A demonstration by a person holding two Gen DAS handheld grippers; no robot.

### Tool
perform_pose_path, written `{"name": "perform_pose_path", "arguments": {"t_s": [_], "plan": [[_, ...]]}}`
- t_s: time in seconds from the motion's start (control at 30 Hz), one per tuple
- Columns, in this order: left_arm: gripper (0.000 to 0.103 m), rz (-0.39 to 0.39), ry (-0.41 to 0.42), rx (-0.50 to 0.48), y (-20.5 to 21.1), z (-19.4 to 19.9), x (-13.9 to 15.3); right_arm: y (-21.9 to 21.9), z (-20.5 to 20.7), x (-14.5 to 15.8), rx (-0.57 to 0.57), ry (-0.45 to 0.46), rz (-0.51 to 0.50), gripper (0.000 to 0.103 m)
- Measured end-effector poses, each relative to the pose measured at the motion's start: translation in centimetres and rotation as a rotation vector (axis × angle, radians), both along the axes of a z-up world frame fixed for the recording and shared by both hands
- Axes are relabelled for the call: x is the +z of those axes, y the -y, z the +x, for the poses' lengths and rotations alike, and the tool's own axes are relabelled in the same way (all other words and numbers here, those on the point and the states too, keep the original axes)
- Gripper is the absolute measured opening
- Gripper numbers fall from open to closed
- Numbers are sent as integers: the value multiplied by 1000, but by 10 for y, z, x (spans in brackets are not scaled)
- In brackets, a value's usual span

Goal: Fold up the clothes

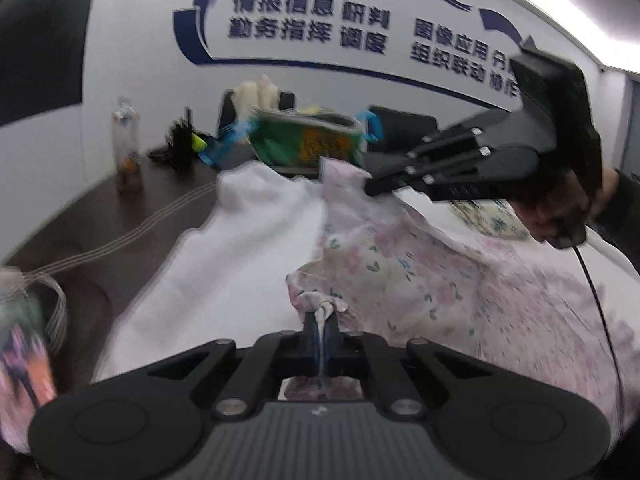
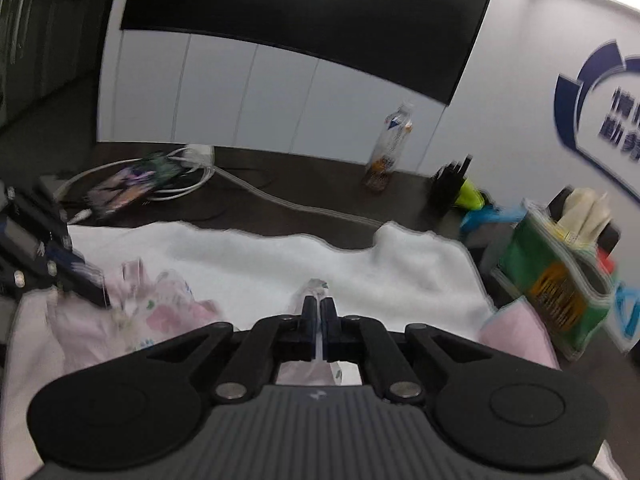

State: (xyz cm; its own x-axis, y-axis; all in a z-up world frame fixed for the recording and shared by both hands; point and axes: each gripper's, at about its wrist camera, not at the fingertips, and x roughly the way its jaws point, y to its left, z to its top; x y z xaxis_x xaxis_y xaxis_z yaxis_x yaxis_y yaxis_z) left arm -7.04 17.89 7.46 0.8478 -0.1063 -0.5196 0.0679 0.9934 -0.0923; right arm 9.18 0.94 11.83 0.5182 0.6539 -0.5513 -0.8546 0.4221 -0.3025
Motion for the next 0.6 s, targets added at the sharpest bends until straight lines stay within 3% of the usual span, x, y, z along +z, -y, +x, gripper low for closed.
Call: {"name": "perform_pose_path", "arguments": {"t_s": [0.13,0.17,0.2,0.27,0.3,0.37,0.43,0.47,0.5,0.6], "plan": [[5,5,-8,87,-29,23,2,-28,35,-16,-71,28,41,2],[14,-13,-28,117,-34,30,-5,-39,46,-30,-115,19,12,5],[26,-34,-51,147,-39,37,-13,-50,56,-44,-155,3,-21,13],[28,-53,-98,154,-37,42,-24,-61,72,-66,-198,-61,-118,30],[28,-71,-109,147,-33,41,-27,-57,72,-69,-208,-59,-120,33],[33,-132,-82,82,-18,30,-22,-38,73,-64,-241,-66,-98,43],[49,-183,-44,-16,3,19,-18,-4,71,-47,-296,-86,-58,54],[63,-202,-20,-82,17,13,-16,22,67,-34,-334,-88,-35,61],[69,-198,-2,-183,37,7,-17,47,63,-24,-376,-88,-18,67],[70,-156,0,-415,82,-3,-33,124,47,-4,-529,-101,7,76]]}}
